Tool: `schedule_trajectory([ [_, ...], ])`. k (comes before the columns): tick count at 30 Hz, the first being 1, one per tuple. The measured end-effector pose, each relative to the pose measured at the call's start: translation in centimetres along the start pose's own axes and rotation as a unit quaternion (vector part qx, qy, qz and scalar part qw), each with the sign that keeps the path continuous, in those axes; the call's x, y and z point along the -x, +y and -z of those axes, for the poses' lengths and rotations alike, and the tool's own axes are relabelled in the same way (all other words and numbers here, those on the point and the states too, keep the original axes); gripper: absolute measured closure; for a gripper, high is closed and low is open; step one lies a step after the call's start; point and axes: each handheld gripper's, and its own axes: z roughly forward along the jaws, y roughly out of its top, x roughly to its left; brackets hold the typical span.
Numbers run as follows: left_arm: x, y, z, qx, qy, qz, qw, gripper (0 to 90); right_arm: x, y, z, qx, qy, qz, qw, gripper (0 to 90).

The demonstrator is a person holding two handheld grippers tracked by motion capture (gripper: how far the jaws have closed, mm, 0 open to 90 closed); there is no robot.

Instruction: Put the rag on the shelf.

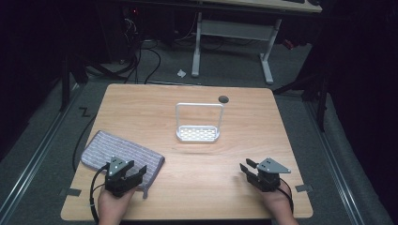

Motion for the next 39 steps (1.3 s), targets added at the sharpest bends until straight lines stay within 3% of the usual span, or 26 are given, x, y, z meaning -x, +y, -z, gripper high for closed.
schedule_trajectory([
  [3,-0.1,-0.2,-0.4,-0.011,-0.001,-0.007,0.9999,42.2,0.3,-0.4,-0.3,-0.010,0.000,-0.025,0.9996,61.6],
  [6,-0.1,-0.4,-0.7,-0.020,-0.002,-0.015,0.9997,44.0,0.0,-0.4,-0.2,-0.016,-0.004,-0.016,0.9997,61.8],
  [8,-0.2,-0.8,-0.8,-0.025,-0.001,-0.015,0.9996,56.4,-0.3,-0.2,-0.1,-0.014,-0.004,-0.009,0.9999,62.0],
  [10,-0.5,-1.2,-1.1,-0.046,-0.006,-0.007,0.9989,77.6,-0.7,0.0,-0.3,-0.012,0.000,-0.008,0.9999,62.3],
  [12,-0.5,-1.3,-1.2,-0.048,-0.005,-0.011,0.9988,85.9,-1.1,0.3,-0.6,-0.010,0.004,-0.001,0.9999,63.0],
  [16,0.2,-1.4,-1.3,-0.049,-0.003,-0.027,0.9984,88.3,-1.5,0.6,-1.2,-0.014,0.017,0.001,0.9998,65.1],
  [18,1.8,-1.4,-1.3,-0.059,-0.027,-0.045,0.9969,88.4,-1.9,0.8,-1.5,-0.016,0.025,0.000,0.9996,66.2],
  [19,1.8,-1.4,-1.3,-0.059,-0.027,-0.045,0.9969,88.3,-1.9,0.8,-1.5,-0.016,0.025,0.000,0.9996,66.2],
  [20,3.3,-1.5,-1.5,-0.067,-0.056,-0.051,0.9949,88.3,-2.2,0.8,-1.6,-0.016,0.029,0.001,0.9994,66.7],
  [22,5.0,-1.5,-1.9,-0.073,-0.082,-0.061,0.9921,88.3,-2.3,0.9,-1.6,-0.016,0.033,0.001,0.9993,67.1],
  [24,6.8,-1.4,-2.4,-0.078,-0.100,-0.081,0.9886,88.3,-2.4,0.9,-1.5,-0.015,0.037,-0.002,0.9992,69.4],
  [25,6.8,-1.4,-2.4,-0.078,-0.100,-0.081,0.9886,88.3,-2.4,0.9,-1.5,-0.016,0.041,-0.003,0.9990,71.7],
  [26,7.5,-1.2,-2.7,-0.081,-0.109,-0.091,0.9866,88.2,-2.5,0.9,-1.5,-0.019,0.044,-0.001,0.9989,75.3],
  [27,8.9,-1.0,-3.4,-0.082,-0.133,-0.098,0.9829,88.3,-2.6,0.9,-1.5,-0.022,0.045,0.000,0.9987,78.2],
  [32,12.1,-0.5,-4.8,-0.094,-0.176,-0.118,0.9727,88.1,-3.3,1.0,-1.5,-0.029,0.055,0.009,0.9981,83.5],
  [33,12.1,-0.5,-4.8,-0.094,-0.176,-0.118,0.9727,88.0,-3.3,1.0,-1.5,-0.029,0.055,0.009,0.9981,83.5],
  [34,12.7,-0.5,-5.0,-0.095,-0.185,-0.122,0.9705,87.8,-3.8,1.3,-1.5,-0.027,0.058,0.014,0.9978,83.9],
  [35,14.0,-0.7,-5.3,-0.095,-0.205,-0.128,0.9657,87.6,-4.1,1.4,-1.5,-0.023,0.061,0.017,0.9977,84.1],
  [39,16.0,-1.1,-5.2,-0.098,-0.233,-0.146,0.9565,85.5,-5.8,1.8,-1.4,-0.022,0.088,0.032,0.9954,84.5],
])
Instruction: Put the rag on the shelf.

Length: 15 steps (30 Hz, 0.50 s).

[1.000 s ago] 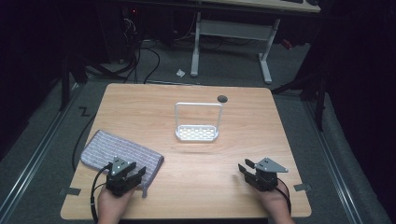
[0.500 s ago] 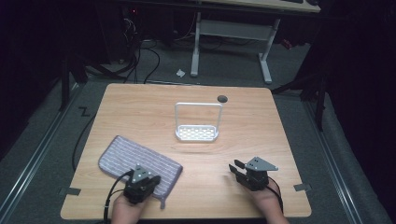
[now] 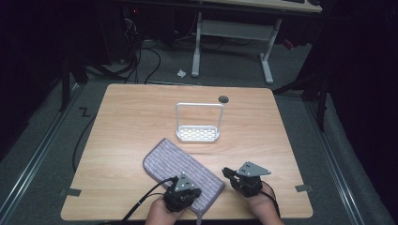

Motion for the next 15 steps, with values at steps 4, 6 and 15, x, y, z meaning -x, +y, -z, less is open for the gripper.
schedule_trajectory([
  [4,-0.1,-0.1,0.6,0.021,0.007,-0.014,0.9997,72.3,-1.1,0.0,-0.6,-0.013,0.007,0.021,0.9997,84.8],
  [6,-1.1,-0.2,1.5,0.030,0.016,0.003,0.9994,70.5,-1.5,-0.3,-1.1,-0.027,0.011,0.026,0.9992,85.1],
  [15,-6.4,-2.2,6.2,0.071,0.088,0.095,0.9890,67.7,-2.8,-2.4,0.5,-0.060,0.026,0.004,0.9979,87.3],
])
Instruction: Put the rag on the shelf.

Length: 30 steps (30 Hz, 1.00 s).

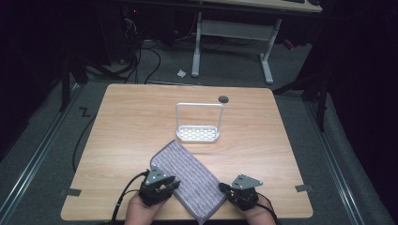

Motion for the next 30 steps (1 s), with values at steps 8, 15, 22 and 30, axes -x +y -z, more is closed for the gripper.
schedule_trajectory([
  [8,-2.4,-0.4,-0.6,-0.038,0.020,0.011,0.9990,81.3,-0.3,2.4,0.5,0.027,0.012,-0.001,0.9996,82.8],
  [15,-2.8,-0.2,-0.7,-0.037,0.013,0.020,0.9990,80.3,1.8,5.8,-4.3,0.000,0.019,-0.006,0.9998,83.1],
  [22,-3.2,-0.1,-0.9,-0.032,0.015,0.027,0.9990,80.4,0.5,4.5,-4.7,-0.022,0.024,0.007,0.9994,85.1],
  [30,-2.2,1.3,-2.3,-0.031,0.018,0.006,0.9993,68.6,-1.8,1.9,-1.3,-0.002,0.047,0.003,0.9989,76.6],
])
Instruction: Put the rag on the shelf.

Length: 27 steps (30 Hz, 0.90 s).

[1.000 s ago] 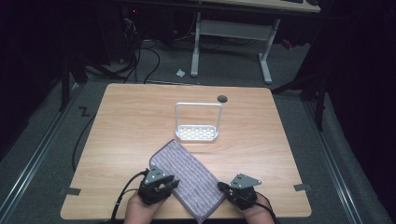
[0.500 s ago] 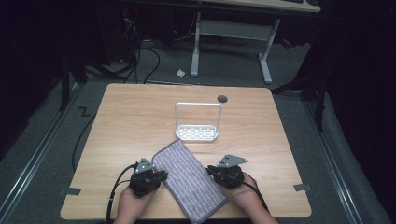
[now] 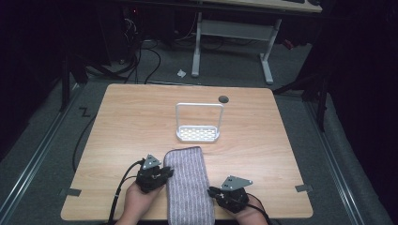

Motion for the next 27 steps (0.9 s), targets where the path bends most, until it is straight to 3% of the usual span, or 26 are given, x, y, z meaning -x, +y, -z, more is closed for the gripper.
schedule_trajectory([
  [2,0.1,0.1,0.3,0.005,-0.005,0.004,1.0000,64.3,0.3,0.4,0.0,0.009,-0.009,-0.004,0.9999,73.7],
  [3,0.6,0.0,1.1,0.018,-0.015,-0.003,0.9997,64.5,1.5,1.7,-0.7,0.021,-0.018,-0.018,0.9994,72.8],
  [7,1.1,-0.5,1.3,0.003,-0.018,-0.019,0.9997,68.0,2.5,3.4,-2.5,0.019,-0.031,-0.018,0.9992,72.5],
  [9,1.3,-0.8,0.6,-0.017,-0.015,-0.026,0.9994,68.1,3.0,4.9,-4.6,0.007,-0.032,-0.017,0.9993,73.4],
  [13,1.4,-0.4,-0.2,-0.020,-0.034,-0.015,0.9991,67.1,3.5,4.9,-5.7,-0.023,-0.040,-0.014,0.9988,73.6],
  [17,2.4,-0.2,-0.9,-0.021,-0.055,-0.016,0.9981,67.3,3.7,3.6,-4.1,-0.022,-0.044,-0.016,0.9986,72.4],
  [19,4.0,-0.1,-1.6,-0.029,-0.073,-0.036,0.9962,66.4,3.8,2.5,-2.9,-0.023,-0.046,-0.017,0.9985,71.6],
  [20,4.0,-0.1,-1.6,-0.029,-0.073,-0.036,0.9962,65.7,3.8,2.5,-2.9,-0.023,-0.046,-0.017,0.9985,71.6],
  [23,5.7,-0.1,-2.0,-0.033,-0.096,-0.054,0.9933,64.9,4.0,0.0,-0.3,-0.009,-0.048,-0.036,0.9982,67.3],
  [25,5.9,-0.1,-1.8,-0.031,-0.095,-0.058,0.9933,62.1,4.0,-0.9,0.6,-0.001,-0.045,-0.049,0.9978,63.8],
  [27,5.5,-0.1,-1.4,-0.020,-0.080,-0.063,0.9947,60.0,4.2,-1.2,1.3,0.016,-0.045,-0.059,0.9971,63.5],
])
